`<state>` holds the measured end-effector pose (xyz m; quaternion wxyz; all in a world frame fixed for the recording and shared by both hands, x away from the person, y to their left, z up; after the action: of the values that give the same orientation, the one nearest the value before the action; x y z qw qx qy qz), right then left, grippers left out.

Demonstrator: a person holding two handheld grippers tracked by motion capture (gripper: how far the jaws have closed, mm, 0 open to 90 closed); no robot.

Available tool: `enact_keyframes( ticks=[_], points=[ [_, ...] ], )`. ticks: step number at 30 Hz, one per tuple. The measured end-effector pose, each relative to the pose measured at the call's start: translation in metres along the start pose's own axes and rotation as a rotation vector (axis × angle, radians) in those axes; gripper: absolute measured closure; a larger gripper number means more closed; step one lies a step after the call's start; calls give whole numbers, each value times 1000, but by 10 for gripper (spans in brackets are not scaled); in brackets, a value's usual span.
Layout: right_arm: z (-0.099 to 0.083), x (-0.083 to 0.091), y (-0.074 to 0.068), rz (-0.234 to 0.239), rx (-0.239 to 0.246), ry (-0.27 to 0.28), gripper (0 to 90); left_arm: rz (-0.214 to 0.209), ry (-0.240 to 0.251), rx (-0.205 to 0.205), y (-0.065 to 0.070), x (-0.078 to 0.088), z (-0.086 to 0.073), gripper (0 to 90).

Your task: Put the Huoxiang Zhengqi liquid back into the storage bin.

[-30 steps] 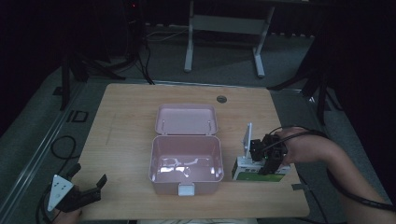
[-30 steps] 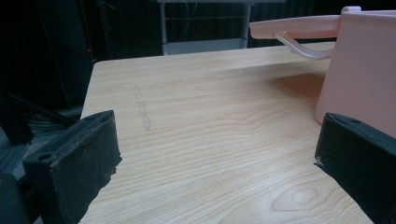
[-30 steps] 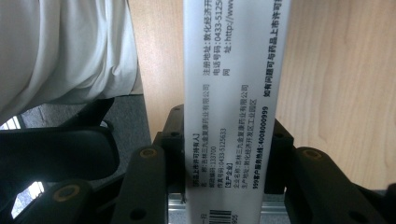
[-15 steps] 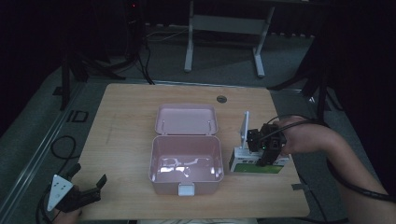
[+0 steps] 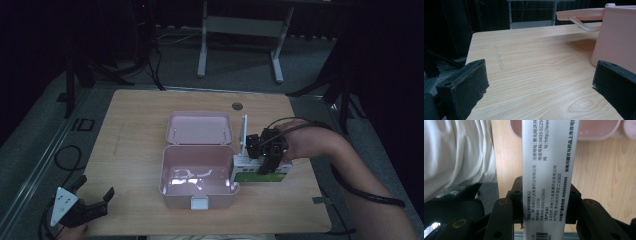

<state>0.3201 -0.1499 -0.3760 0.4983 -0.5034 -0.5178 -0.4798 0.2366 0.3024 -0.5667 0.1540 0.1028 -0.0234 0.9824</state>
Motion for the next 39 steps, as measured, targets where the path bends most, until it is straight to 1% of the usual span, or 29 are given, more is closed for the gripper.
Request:
enact_keyframes(
  ticks=[1, 2, 3, 5, 6, 7, 8, 9, 10, 11, 12, 13, 15, 16, 18, 19, 20, 21, 22, 26, 27, 28, 31, 32, 33, 35, 36, 38, 39],
  points=[
    [0, 0, 0, 0, 0, 0, 621, 0, -1, 0, 0, 0, 0, 0],
    [7, -1, 1, 6, 5, 4, 620, -1, -2, -1, 0, 0, 0, 1],
    [7, -1, 1, 6, 5, 4, 620, -2, -1, -2, 0, 0, 0, 1],
    [15, -2, 1, 12, 12, 3, 621, -3, 0, -1, 0, 0, 0, 0],
    [21, -4, 2, 14, 23, -3, 621, -3, 0, -1, 0, 0, 0, 1],
    [21, -4, 2, 14, 23, -3, 621, -3, 0, -1, 0, 0, 0, 0],
    [27, -5, 2, 18, 22, -12, 620, -4, 0, -1, 0, 0, 0, 0],
    [27, -5, 2, 18, 22, -12, 620, -4, 0, -1, 0, 0, 0, 0],
    [34, -5, 3, 14, 27, -14, 620, -5, 0, -2, 0, 0, 0, 0],
    [34, -5, 3, 14, 27, -14, 620, -5, -1, -2, 0, 0, 0, 0],
    [40, -5, 4, 15, 35, -11, 621, -5, -1, -2, 0, 0, 0, 0],
    [40, -5, 4, 15, 35, -11, 621, -6, -1, -2, 0, 0, 0, 0],
    [47, -4, 5, 14, 44, -9, 620, -6, 0, 0, 0, 0, 0, 0],
    [54, -3, 5, 13, 53, -5, 621, -6, 1, 1, 0, 0, 0, 1],
    [58, -3, 5, 12, 58, -6, 621, -7, 0, 0, 0, 0, 0, 1],
    [61, -2, 5, 10, 60, -7, 620, -7, 0, -1, 0, 0, 0, 0],
    [68, -2, 5, 4, 71, -10, 620, -8, 0, 0, 0, 0, 0, 0],
    [68, -2, 5, 4, 71, -10, 620, -8, 0, 1, 0, 0, 0, 0],
    [75, -1, 4, 7, 77, -5, 620, -8, 2, 1, 0, 0, 0, 0],
    [82, -1, 4, 8, 84, 0, 620, -9, 2, 1, 0, 1, 0, 0],
    [86, -1, 4, 9, 89, 1, 620, -11, 2, 1, 0, 1, 0, 0],
    [93, -2, 3, 10, 94, -3, 620, -10, 2, 1, 0, 1, 0, 0],
    [103, -3, 2, 12, 104, 0, 620, -11, 3, 3, 0, 1, 0, 0],
    [103, -3, 2, 12, 104, 0, 620, -11, 3, 3, 0, 1, 0, 1],
    [113, -3, 1, 14, 109, 4, 620, -13, 3, 2, 0, 1, 0, 0],
    [119, -4, 1, 16, 114, 4, 620, -13, 3, 2, 0, 1, 0, 0],
    [119, -4, 1, 16, 114, 4, 620, -13, 3, 2, 0, 1, 0, 0],
    [125, -7, 1, 14, 115, 1, 621, -14, 3, 3, 0, 1, 0, 1],
    [129, -10, 2, 14, 108, -1, 620, -14, 3, 3, 0, 1, 0, 0]
  ],
)
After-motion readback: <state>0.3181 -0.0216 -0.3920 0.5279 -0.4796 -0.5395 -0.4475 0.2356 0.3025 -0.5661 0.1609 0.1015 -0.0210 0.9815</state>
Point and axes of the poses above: each handheld gripper's, and its own axes: x roughly backward along the jaws, z roughly out of its top, y roughly to its right, the point moved 6 cm from there along -x, roughly forward along the jaws, and after that the axes turned 1 degree about -x, right-handed, at the moved point
